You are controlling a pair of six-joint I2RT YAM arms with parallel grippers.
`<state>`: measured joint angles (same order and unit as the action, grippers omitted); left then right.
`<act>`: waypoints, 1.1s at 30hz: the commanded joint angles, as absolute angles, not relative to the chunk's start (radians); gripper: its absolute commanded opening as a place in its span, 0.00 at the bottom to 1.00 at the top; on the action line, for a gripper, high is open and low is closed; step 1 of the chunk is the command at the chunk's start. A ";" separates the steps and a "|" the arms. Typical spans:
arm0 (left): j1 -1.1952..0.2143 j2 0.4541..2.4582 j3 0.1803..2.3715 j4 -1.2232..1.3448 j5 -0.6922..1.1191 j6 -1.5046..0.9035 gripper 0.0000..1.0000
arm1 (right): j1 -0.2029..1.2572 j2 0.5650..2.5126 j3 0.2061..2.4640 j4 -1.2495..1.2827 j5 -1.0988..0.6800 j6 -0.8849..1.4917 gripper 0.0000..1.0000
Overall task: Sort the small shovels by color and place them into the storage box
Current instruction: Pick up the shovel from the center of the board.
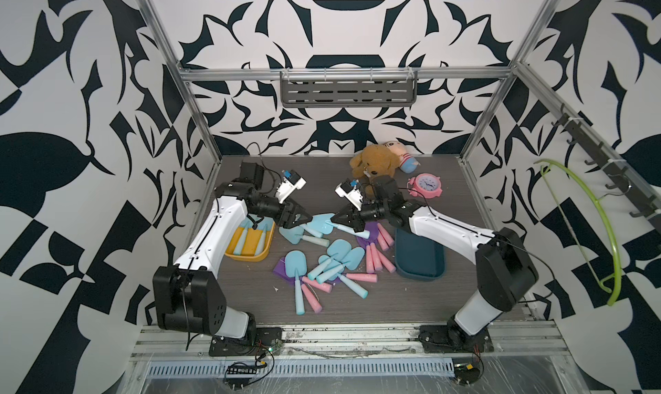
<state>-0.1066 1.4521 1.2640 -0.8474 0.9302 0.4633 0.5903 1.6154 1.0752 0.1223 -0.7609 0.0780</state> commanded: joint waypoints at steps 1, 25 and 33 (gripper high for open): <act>-0.071 1.442 1.203 -0.624 1.132 0.203 0.75 | 0.593 1.566 0.982 0.551 -0.541 0.386 0.00; -0.261 1.503 1.123 -0.373 0.838 -0.269 0.64 | 0.876 1.685 1.082 0.576 0.418 0.667 0.00; -0.299 1.565 1.122 -0.339 0.808 -0.345 0.52 | 0.882 1.702 1.097 0.633 0.387 0.701 0.00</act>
<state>-0.2970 1.5433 1.1343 -0.3618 0.8249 -0.3065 0.8753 1.7222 1.0485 0.5392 0.3786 0.6716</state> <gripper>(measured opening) 0.526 0.047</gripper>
